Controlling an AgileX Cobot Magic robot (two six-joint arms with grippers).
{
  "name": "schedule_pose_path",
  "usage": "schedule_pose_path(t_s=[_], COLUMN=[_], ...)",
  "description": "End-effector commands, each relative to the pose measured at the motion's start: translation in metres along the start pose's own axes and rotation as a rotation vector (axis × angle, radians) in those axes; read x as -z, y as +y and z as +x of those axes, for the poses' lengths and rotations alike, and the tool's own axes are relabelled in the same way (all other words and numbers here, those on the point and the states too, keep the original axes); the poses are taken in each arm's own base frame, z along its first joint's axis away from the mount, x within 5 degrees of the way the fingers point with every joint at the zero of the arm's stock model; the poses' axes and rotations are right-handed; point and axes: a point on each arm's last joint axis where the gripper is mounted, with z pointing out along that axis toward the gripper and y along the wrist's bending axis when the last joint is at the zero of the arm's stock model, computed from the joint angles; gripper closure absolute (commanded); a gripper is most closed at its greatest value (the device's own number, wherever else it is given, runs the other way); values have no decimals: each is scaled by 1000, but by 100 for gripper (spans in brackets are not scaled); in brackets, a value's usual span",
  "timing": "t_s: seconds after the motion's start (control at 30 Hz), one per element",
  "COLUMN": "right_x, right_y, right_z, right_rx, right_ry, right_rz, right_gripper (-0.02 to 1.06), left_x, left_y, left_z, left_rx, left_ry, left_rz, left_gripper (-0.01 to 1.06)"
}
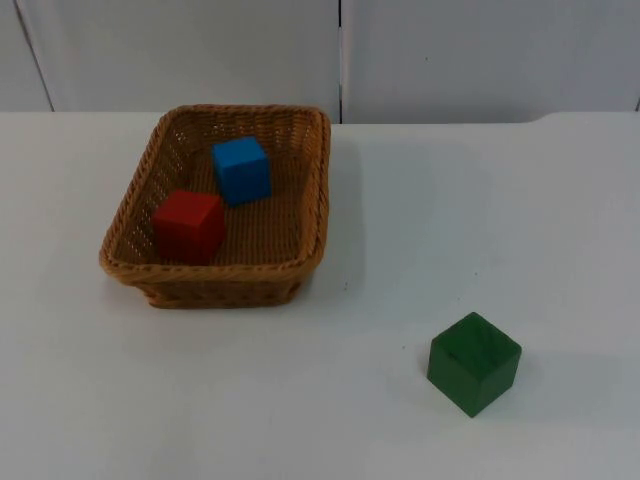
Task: Pick up one cube with each hand and place exactly two cubes into the same basket, leaving the remaining cube outside.
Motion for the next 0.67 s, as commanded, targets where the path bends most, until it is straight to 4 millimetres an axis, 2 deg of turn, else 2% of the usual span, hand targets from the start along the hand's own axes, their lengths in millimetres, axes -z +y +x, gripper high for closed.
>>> schedule_pose_path(t_s=[0.0, 0.63], right_x=[-1, -1], right_y=[0, 0], right_z=[2, 2], right_rx=[-5, -5], right_ry=[3, 3], right_rz=[9, 9], right_gripper=[-1, -1], left_x=[0, -2], left_y=[0, 0], left_z=[1, 0], left_rx=[11, 138], left_ry=[-2, 2], left_rz=[-13, -256], left_gripper=[0, 0])
